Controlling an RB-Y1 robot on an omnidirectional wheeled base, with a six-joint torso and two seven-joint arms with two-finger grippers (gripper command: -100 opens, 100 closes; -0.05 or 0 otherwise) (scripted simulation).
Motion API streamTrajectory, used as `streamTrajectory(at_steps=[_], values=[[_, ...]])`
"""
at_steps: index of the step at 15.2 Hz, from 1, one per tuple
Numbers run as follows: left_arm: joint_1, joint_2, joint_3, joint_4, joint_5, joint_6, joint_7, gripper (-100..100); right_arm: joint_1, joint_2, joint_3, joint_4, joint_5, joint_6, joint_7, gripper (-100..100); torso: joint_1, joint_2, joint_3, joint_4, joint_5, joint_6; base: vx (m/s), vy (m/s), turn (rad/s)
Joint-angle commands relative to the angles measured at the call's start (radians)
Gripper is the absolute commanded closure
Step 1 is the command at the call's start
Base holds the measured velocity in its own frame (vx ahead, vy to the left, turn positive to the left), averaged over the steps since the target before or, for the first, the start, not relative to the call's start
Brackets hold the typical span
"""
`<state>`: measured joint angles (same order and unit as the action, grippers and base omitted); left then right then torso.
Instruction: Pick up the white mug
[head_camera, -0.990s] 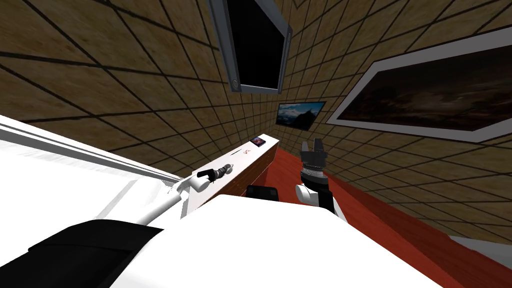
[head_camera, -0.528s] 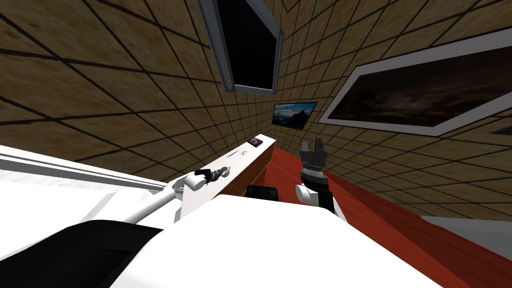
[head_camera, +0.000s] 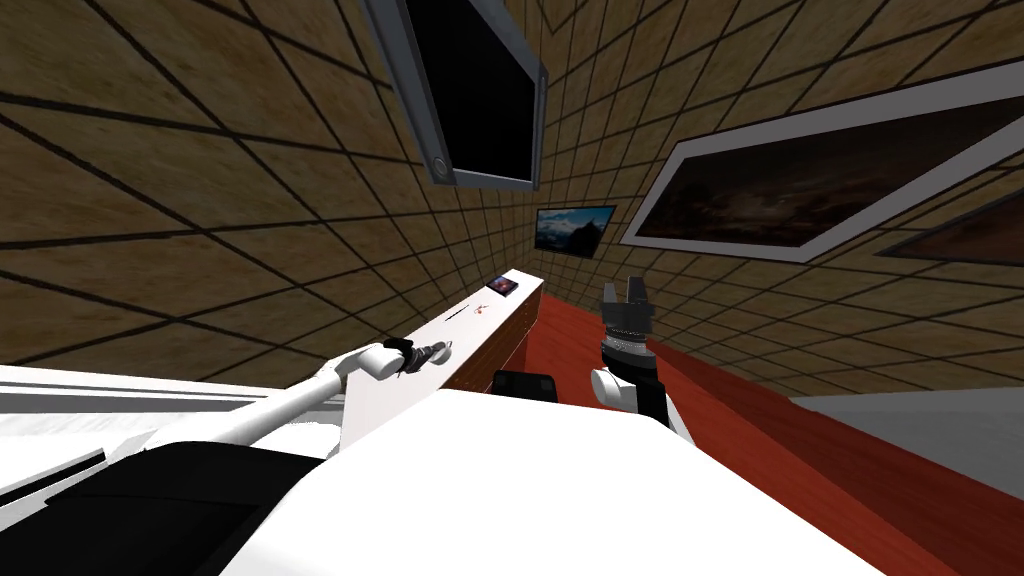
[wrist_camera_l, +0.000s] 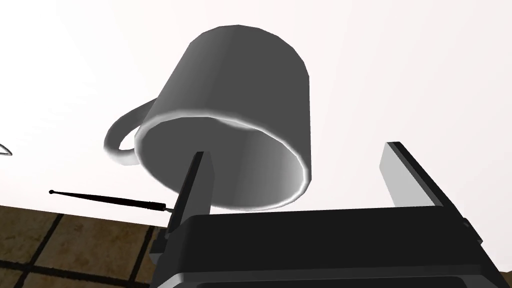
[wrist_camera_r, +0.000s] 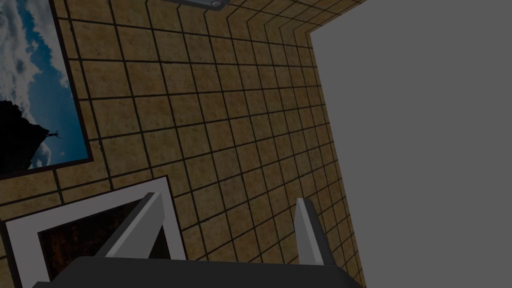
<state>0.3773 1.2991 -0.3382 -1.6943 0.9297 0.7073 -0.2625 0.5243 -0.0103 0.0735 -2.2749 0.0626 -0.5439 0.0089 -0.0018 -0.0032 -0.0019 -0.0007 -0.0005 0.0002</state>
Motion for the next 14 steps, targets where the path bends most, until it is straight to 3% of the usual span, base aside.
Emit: streamTrajectory(at_steps=[1,3,7,8,9,13,14], values=[[0.005,0.026,-0.009,0.003,0.020,0.033,0.000,-100,0.000,0.000,0.000,0.000,0.000,0.000,0.000,0,0.000,0.000,0.000,0.000,0.000,0.000,0.037,-0.016,-0.128],[0.002,0.027,-0.008,0.008,0.029,0.025,-0.009,-100,0.000,0.000,0.000,0.000,0.000,0.000,0.000,0,0.000,0.000,0.000,0.000,0.000,0.000,0.029,-0.010,-0.057],[0.001,-0.044,-0.026,0.070,-0.018,0.000,-0.018,-100,0.000,0.000,0.000,0.000,0.000,0.000,0.000,0,0.002,0.003,0.001,0.001,0.001,-0.001,-0.002,0.018,-0.069],[-0.002,-0.029,-0.024,0.061,-0.004,0.007,-0.021,-100,0.000,0.000,0.000,0.000,0.000,0.000,0.000,0,0.002,0.004,0.002,0.001,0.001,-0.001,-0.009,0.009,-0.027],[-0.002,-0.033,-0.025,0.063,-0.007,0.005,-0.020,100,0.000,0.000,0.000,0.000,0.000,0.000,0.000,0,0.002,0.004,0.002,0.001,0.001,-0.001,0.000,0.000,0.000],[-0.001,-0.032,-0.025,0.063,-0.007,0.007,-0.020,100,0.000,0.000,0.000,0.000,0.000,0.000,0.000,0,0.001,0.003,0.002,0.001,0.001,0.000,0.000,0.000,0.000],[0.003,0.000,-0.015,0.033,0.012,0.018,-0.013,100,0.000,0.000,0.000,0.000,0.000,0.000,0.000,0,0.001,0.003,0.002,0.001,0.001,0.000,0.009,-0.010,0.071]])
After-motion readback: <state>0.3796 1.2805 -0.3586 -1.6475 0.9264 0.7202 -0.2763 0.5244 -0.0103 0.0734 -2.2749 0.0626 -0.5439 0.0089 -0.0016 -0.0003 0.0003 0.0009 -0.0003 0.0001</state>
